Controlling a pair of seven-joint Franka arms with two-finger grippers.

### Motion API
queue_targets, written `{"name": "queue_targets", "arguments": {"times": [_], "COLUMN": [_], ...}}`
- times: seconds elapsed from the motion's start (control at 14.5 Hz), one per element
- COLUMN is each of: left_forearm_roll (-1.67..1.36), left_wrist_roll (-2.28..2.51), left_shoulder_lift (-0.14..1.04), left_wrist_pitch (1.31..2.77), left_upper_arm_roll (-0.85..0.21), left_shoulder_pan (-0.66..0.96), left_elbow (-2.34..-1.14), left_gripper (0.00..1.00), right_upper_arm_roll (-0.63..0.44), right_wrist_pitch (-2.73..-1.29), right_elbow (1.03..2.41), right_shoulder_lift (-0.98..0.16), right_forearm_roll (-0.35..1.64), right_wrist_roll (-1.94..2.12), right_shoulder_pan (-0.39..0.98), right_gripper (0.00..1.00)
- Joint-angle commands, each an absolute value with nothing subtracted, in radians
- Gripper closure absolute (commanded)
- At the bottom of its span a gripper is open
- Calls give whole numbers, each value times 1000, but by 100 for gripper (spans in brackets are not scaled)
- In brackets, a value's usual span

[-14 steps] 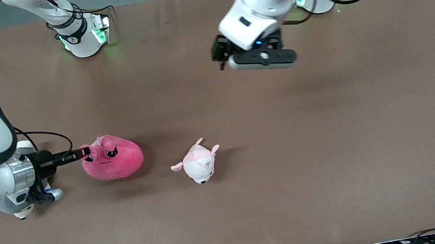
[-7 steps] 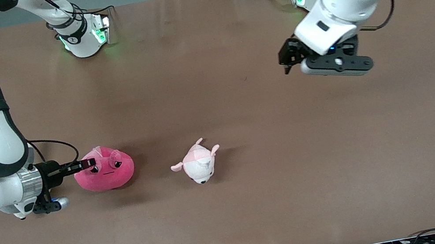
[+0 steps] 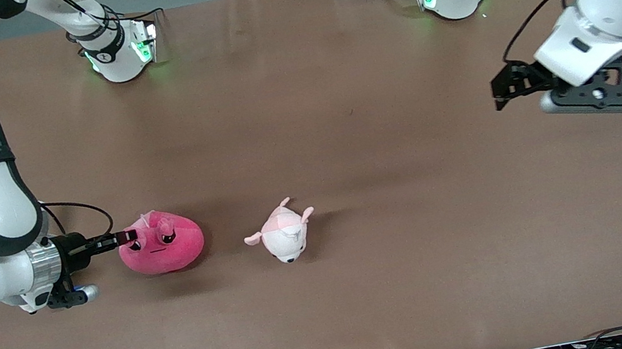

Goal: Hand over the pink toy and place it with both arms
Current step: 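Lower the pink plush beside the grey cat and open the right gripper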

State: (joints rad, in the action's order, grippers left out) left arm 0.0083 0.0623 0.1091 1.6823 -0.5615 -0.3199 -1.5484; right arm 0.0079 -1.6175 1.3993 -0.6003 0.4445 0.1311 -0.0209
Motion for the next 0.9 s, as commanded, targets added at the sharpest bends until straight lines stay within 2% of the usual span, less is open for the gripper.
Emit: {"name": "queue_targets", "arguments": {"times": [0.0,0.62,0.83], "left_forearm_roll": [14,12,15], "left_wrist_roll": [-1,-84,-74], "left_shoulder_lift": [63,49,46], "left_wrist_pitch": [1677,1667,1667], "left_upper_arm_roll": [-566,-560,-552], "left_shoulder_pan": [-389,-477,-485], "left_elbow": [-1589,-1569,-1565], "left_gripper": [0,0,0], "right_upper_arm_roll": [18,15,14], "right_wrist_pitch": [-1612,-1663,-1725], "right_elbow": [1378,1381,1381], "right_shoulder_lift": [-612,-640,-661], "right_forearm_roll": [446,437,422], "right_wrist_roll": [146,143,144], "right_shoulder_pan": [-37,-58,-58], "right_gripper": [96,95,81]}}
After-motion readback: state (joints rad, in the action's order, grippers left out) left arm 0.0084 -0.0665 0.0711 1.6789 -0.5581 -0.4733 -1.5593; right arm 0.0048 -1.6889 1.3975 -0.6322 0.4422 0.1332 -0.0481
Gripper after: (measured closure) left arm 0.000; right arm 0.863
